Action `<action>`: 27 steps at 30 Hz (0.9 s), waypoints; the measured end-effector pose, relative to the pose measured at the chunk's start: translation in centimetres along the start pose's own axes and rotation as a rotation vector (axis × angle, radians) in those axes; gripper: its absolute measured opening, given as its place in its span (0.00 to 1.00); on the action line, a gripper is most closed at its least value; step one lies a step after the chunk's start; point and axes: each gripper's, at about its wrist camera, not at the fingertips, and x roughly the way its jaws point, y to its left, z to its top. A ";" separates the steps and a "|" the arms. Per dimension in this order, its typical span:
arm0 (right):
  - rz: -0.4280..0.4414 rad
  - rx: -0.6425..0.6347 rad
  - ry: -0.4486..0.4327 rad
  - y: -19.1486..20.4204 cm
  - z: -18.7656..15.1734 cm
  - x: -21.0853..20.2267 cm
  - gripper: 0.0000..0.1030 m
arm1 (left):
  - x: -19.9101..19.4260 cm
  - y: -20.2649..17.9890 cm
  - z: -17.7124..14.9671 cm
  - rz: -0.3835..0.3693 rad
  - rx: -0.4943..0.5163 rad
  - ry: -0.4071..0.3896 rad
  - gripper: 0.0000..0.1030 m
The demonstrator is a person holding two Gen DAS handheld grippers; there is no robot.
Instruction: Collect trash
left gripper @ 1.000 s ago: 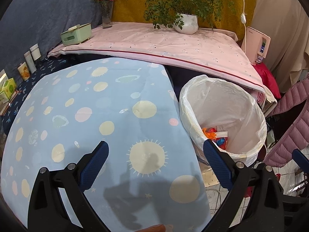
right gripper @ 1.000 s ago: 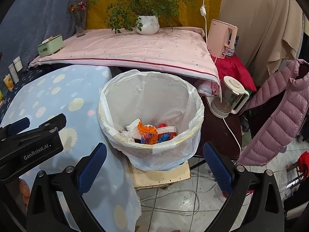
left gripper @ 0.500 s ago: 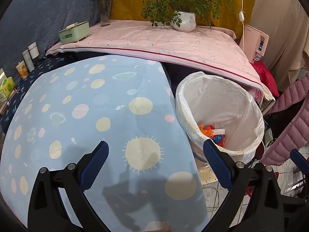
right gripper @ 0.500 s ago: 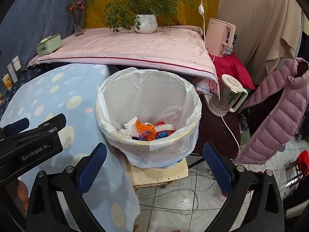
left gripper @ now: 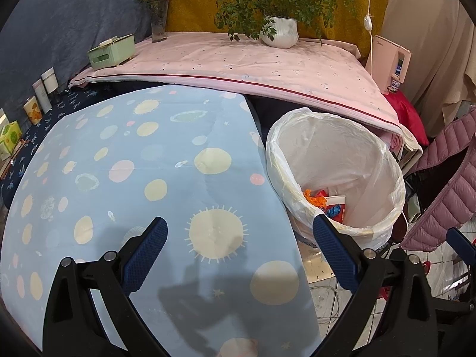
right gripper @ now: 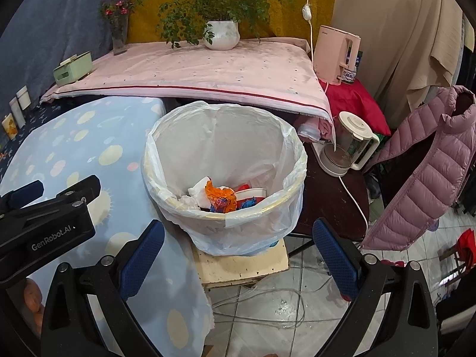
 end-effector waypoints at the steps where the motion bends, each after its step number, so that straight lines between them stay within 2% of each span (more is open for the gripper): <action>1: 0.000 0.000 0.000 0.0 0.0 0.0 0.93 | 0.0 0.0 0.0 0.000 0.001 0.000 0.91; 27: 0.001 0.001 -0.002 -0.1 0.0 -0.1 0.93 | 0.0 0.0 -0.1 -0.006 0.009 0.005 0.91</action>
